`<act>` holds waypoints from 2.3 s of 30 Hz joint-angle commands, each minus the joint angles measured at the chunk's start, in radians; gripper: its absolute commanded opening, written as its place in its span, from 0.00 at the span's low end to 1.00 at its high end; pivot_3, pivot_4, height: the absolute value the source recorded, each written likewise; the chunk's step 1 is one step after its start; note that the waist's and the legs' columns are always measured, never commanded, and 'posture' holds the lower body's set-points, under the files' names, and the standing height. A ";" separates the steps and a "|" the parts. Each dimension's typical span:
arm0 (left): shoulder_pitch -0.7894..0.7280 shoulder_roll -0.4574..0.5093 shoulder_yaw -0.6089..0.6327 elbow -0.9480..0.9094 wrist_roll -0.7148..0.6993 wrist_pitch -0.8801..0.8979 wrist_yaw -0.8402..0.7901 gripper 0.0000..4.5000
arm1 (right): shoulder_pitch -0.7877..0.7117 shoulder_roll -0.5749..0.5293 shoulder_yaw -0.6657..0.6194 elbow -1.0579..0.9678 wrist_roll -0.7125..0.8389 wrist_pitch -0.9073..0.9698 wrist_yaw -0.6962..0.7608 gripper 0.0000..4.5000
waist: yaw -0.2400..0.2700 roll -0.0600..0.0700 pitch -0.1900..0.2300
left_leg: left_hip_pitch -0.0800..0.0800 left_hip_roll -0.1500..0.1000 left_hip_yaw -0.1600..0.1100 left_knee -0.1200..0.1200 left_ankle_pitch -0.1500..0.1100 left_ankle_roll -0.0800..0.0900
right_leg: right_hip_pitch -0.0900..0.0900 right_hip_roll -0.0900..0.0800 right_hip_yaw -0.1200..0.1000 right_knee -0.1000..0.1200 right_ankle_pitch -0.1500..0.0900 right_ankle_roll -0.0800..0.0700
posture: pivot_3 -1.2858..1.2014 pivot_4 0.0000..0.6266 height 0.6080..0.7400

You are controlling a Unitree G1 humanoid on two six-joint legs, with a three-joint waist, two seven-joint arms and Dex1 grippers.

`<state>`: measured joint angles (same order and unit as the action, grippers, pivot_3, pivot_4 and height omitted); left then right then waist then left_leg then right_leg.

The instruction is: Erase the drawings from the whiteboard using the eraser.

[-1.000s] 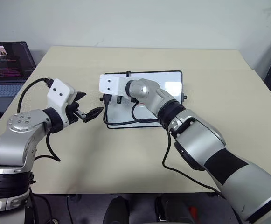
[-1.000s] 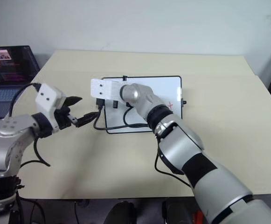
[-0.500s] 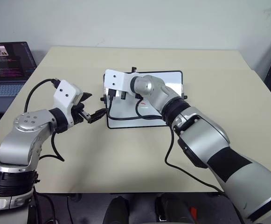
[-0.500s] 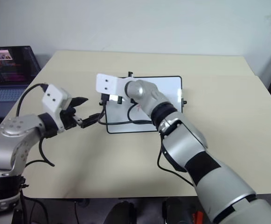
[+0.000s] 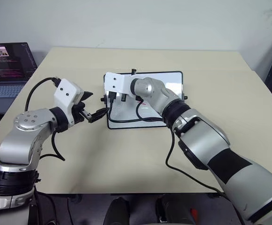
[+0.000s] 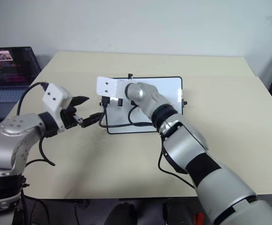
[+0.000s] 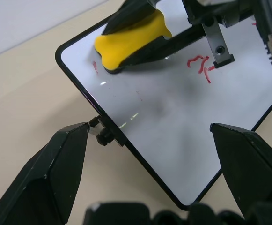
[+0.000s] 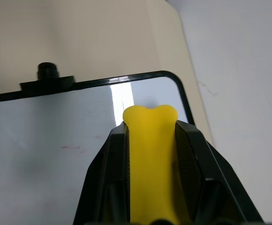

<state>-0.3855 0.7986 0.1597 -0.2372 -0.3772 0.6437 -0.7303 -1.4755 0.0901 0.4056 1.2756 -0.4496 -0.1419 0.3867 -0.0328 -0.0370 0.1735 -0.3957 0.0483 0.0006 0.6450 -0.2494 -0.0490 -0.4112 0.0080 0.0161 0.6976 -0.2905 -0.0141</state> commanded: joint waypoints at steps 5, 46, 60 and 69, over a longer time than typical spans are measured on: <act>0.007 0.012 0.030 -0.042 -0.004 -0.004 0.007 1.00 | -0.021 0.040 0.001 0.013 0.001 -0.003 0.075 0.22 | -0.002 0.000 0.000 | -0.003 0.000 0.001 0.000 0.000 0.000 | -0.004 0.000 0.001 0.000 0.000 0.000 | 0.52 0.24 1.00; -0.013 0.011 0.014 -0.038 -0.004 -0.005 -0.004 1.00 | -0.041 -0.027 -0.009 0.029 -0.008 0.068 0.127 0.22 | 0.007 0.000 0.000 | -0.013 0.000 0.000 0.000 -0.004 -0.004 | -0.011 -0.001 0.001 -0.002 -0.004 0.002 | 0.52 0.24 1.00; -0.074 -0.010 -0.025 0.018 -0.008 -0.035 -0.043 1.00 | 0.058 -0.031 -0.165 -0.168 0.189 0.110 0.314 0.22 | 0.007 0.000 0.000 | -0.012 0.000 0.000 0.001 -0.004 -0.004 | -0.010 -0.001 0.001 -0.001 -0.003 0.002 | 0.52 0.24 1.00; -0.095 -0.034 -0.015 0.039 -0.055 -0.117 -0.134 1.00 | 0.514 -0.175 -0.335 -1.310 0.505 0.761 0.415 0.22 | 0.010 0.000 0.000 | -0.022 0.000 -0.002 0.001 -0.002 -0.008 | -0.014 -0.001 -0.001 -0.002 -0.004 0.002 | 0.52 0.24 1.00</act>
<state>-0.4704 0.7597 0.1164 -0.1793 -0.4041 0.5561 -0.8432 -0.9809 -0.0608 0.1174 0.1755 -0.0094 0.4946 0.8038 -0.0223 -0.0374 0.1732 -0.4180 0.0482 -0.0017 0.6462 -0.2519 -0.0564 -0.4252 0.0069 0.0156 0.6958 -0.2943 -0.0115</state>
